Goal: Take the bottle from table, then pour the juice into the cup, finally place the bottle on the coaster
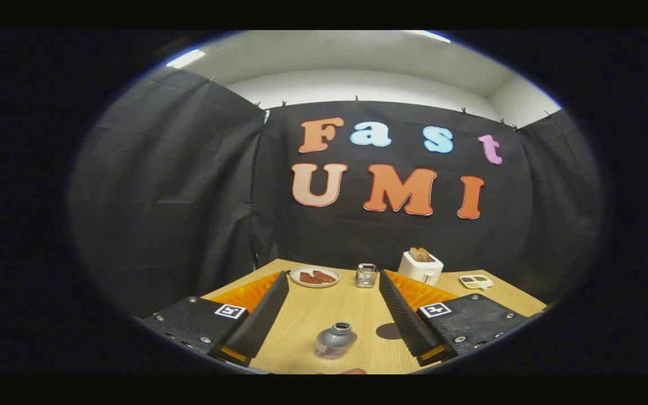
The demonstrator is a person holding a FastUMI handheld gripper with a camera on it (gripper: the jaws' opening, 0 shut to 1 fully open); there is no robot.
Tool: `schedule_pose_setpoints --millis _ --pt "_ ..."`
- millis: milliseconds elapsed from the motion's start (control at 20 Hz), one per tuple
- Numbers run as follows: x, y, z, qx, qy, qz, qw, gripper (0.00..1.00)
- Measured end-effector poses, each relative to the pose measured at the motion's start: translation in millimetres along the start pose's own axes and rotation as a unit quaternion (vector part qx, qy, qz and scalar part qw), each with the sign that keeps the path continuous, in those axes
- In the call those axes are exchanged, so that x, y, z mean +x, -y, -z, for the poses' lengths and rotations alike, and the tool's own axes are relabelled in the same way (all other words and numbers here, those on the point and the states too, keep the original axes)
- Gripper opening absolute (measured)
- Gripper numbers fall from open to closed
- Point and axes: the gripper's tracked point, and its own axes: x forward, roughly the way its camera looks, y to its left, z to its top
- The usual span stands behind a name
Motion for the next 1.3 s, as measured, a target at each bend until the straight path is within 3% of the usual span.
schedule_pose_setpoints --millis 300,550,700,1000,1150,1300 --pt "-24 37 -7 0.051 0.041 0.018 0.998 0.96" --pt "-35 73 7 0.089 0.066 0.06 0.992 0.96" --pt "-36 71 15 0.107 0.083 0.05 0.99 0.96" --pt "-31 53 62 0.087 0.052 0.049 0.994 0.96" --pt "-29 43 94 0.073 0.038 0.07 0.994 0.96" --pt "-20 19 126 0.042 0.015 0.057 0.997 0.96"
